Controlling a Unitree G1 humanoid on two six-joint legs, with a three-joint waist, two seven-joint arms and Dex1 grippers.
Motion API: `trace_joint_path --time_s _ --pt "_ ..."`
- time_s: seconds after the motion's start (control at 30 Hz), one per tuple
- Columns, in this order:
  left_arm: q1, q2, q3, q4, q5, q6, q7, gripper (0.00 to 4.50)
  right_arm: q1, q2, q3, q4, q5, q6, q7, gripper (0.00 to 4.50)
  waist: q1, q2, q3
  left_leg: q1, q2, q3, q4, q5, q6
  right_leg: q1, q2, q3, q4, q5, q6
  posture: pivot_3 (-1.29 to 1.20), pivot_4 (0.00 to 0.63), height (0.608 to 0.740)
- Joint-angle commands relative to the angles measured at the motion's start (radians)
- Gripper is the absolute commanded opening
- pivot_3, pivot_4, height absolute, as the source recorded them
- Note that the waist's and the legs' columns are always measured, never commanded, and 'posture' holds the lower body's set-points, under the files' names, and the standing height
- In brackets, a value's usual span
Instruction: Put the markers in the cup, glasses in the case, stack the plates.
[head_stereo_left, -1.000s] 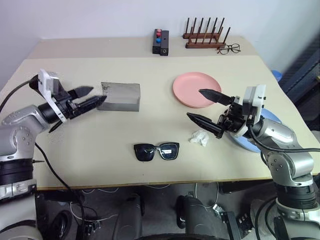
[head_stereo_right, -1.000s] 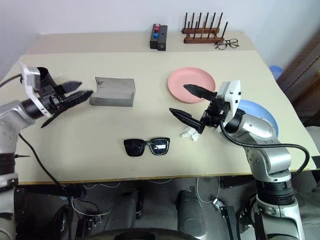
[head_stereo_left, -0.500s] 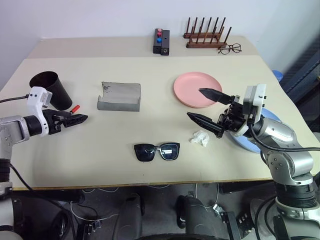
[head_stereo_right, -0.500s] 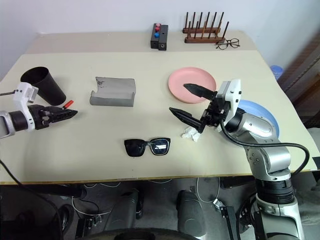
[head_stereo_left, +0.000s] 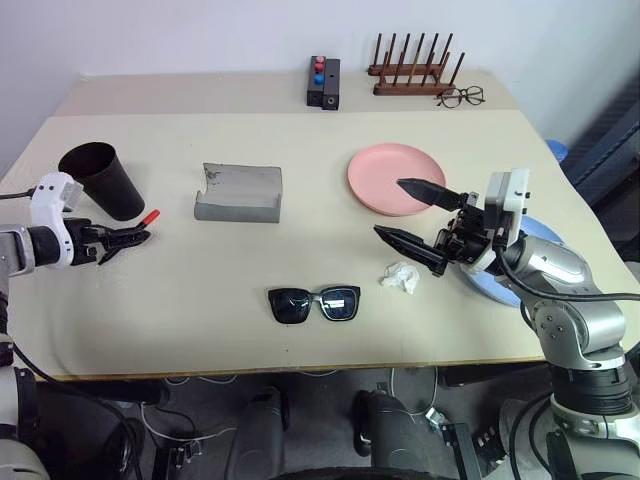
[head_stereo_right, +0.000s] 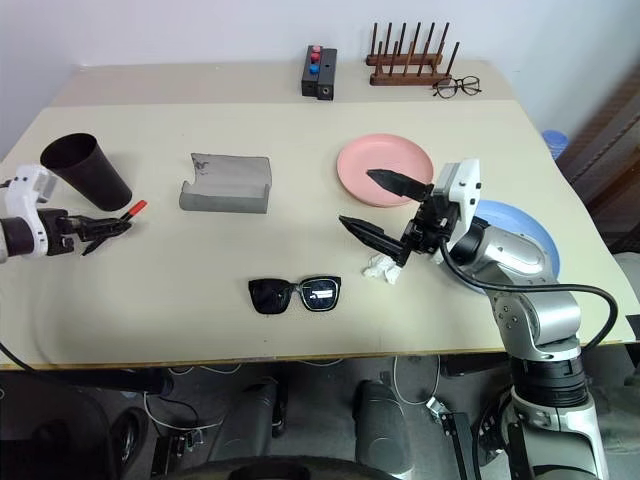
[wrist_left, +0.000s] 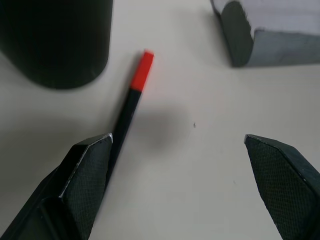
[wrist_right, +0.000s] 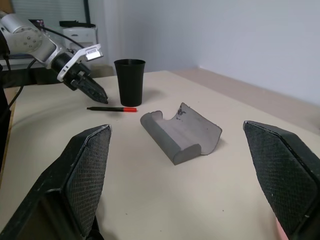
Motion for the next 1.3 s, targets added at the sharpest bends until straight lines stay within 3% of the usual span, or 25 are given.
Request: trace_joint_path --time_s 0.03,0.23,0.5,0.63,0.83,1.07,1.3 --pt "-0.074 0.021 -0.026 0.088 0.051 -0.017 -0.021 4.39 -0.003 0.001 -0.013 -0.027 0.014 -0.003 -0.004 4.33 0.001 0.0 0.0 0.0 0.0 0.0 0.0 0.0 0.0 0.0 0.0 0.0 0.0 0.0 0.0 0.0 0.15 0.74" --pt "-0.12 -0.002 -0.159 0.177 0.208 -0.265 -0.082 4.39 0.001 0.0 -0.012 -0.032 0.012 -0.001 -0.008 4.33 0.0 0.0 0.0 0.0 0.0 0.0 0.0 0.0 0.0 0.0 0.0 0.0 0.0 0.0 0.0 0.0 0.15 0.74" --pt "-0.218 -0.057 -0.203 0.339 0.306 -0.378 -0.089 4.39 0.013 -0.007 -0.02 -0.049 0.015 0.009 -0.019 4.33 0.016 -0.001 0.0 -0.001 0.0 0.001 0.0 0.0 0.0 0.0 0.0 0.0 -0.001 0.0 0.0 0.0 0.15 0.74" --pt "-0.219 -0.056 -0.216 0.384 0.349 -0.415 -0.086 3.14 0.022 -0.011 -0.026 -0.057 0.014 0.01 -0.026 4.33 0.017 -0.001 0.0 -0.001 0.0 0.001 0.0 0.0 0.0 -0.001 0.0 0.0 0.0 0.0 0.001 0.0 0.15 0.74" --pt "-0.195 -0.06 -0.214 0.352 0.358 -0.379 -0.129 0.11 0.021 -0.011 -0.027 -0.054 0.009 0.007 -0.032 4.33 0.018 -0.001 0.0 -0.001 0.0 0.001 0.0 0.0 0.0 -0.001 0.0 0.0 0.0 0.0 0.0 0.0 0.15 0.74" --pt "-0.151 -0.032 -0.217 0.287 0.355 -0.331 -0.219 0.04 0.003 -0.011 -0.021 -0.035 0.003 0.003 -0.025 4.33 0.017 -0.001 0.0 -0.001 0.0 0.001 0.0 0.0 0.0 0.0 0.0 0.0 0.0 0.0 0.0 0.0 0.15 0.74" --pt "0.109 0.151 -0.215 -0.126 0.261 -0.095 -0.497 0.04 -0.008 -0.007 -0.015 -0.023 -0.004 -0.002 -0.02 4.33 -0.003 0.0 0.0 0.0 0.001 0.001 -0.001 0.0 0.0 -0.001 0.0 0.0 0.0 0.0 0.0 0.0 0.15 0.74"
